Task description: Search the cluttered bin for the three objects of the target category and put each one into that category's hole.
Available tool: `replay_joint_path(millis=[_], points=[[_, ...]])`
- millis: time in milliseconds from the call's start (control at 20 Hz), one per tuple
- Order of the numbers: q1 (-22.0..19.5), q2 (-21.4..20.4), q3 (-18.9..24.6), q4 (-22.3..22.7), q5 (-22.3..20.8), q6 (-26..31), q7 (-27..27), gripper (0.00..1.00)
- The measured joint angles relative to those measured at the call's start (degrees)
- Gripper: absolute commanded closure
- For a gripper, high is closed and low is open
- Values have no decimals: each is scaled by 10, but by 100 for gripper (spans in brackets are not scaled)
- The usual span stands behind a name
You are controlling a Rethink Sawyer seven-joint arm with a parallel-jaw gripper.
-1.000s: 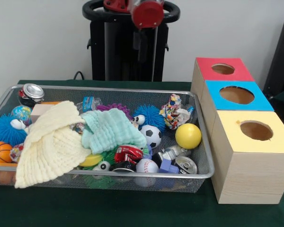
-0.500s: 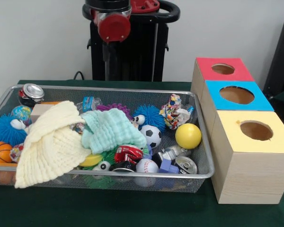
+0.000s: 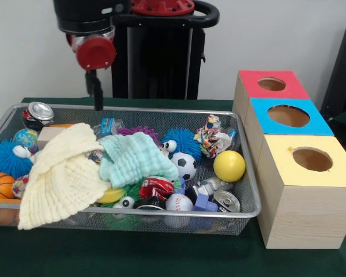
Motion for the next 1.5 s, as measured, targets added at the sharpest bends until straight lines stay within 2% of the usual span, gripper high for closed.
replay_joint_path(millis=[350, 550, 650, 1050, 1350, 1400, 1500], points=[[-86, 36, 58, -9, -44, -1, -48, 0], [-108, 63, 72, -15, -67, -7, -56, 0], [-119, 89, 83, -17, -85, -30, -56, 0], [-135, 149, 116, -17, -127, -148, -56, 0], [-137, 160, 128, -17, -144, -173, -56, 0], [-137, 160, 129, -18, -146, -174, -56, 100], [-135, 161, 129, -17, -149, -175, -56, 100]])
